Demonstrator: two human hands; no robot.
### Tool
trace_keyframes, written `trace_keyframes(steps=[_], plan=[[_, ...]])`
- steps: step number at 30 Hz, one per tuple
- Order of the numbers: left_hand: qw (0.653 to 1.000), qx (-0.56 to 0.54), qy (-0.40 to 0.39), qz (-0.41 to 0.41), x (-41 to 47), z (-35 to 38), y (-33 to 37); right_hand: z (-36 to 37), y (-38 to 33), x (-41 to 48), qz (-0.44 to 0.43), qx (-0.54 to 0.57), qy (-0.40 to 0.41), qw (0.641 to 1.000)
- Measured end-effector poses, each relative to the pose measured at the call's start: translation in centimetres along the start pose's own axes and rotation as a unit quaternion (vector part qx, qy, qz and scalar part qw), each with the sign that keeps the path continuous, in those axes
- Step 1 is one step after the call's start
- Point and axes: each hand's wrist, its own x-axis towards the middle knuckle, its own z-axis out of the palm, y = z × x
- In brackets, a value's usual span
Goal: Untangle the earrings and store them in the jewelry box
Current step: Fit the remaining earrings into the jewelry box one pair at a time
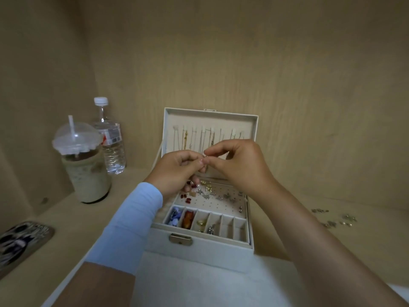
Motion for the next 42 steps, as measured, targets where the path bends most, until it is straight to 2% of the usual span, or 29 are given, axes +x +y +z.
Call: trace_keyframes(steps=[6, 11, 15, 21, 26, 30, 35, 42], plan=[[1.0, -0.028, -0.008, 0.002, -0.2, -0.4, -0.1, -0.2, 0.4, -0.2, -0.075, -0.091, 0.025, 0.993], [0.999, -0.026, -0.019, 0.012, -0.6, -1.0, -0.1, -0.2, -0.2, -0.2, -0.079, -0.061, -0.046, 0.994], [0.999, -0.012, -0.027, 0.025, -1.0, -1.1, -0.1, -0.6, -0.2, -0.2, -0.054, -0.04, -0.047, 0.997], [0.999, -0.01, -0.04, 0.026, -1.4, -1.2, -0.2, -0.7, -0.2, -0.2, -0.105, -0.1, -0.021, 0.989], [1.0, -0.02, -0.002, 0.024, -1.4, -1.3, -0.3, -1.6, 0.4, 0.1, -0.053, -0.082, -0.038, 0.994], [0.999, -0.005, 0.032, 0.02, -1.0, -1.1, -0.5, -2.3, 1.9, 0.2, 0.027, -0.154, -0.068, 0.985], [1.0, 0.014, 0.016, 0.008, -0.6, -0.4, -0.8, -1.4, 3.0, 0.1, 0.04, -0.27, -0.133, 0.953], [1.0, 0.023, 0.008, 0.014, -0.5, 0.4, -0.8, -1.6, 3.5, 0.1, 0.034, -0.284, -0.157, 0.945]])
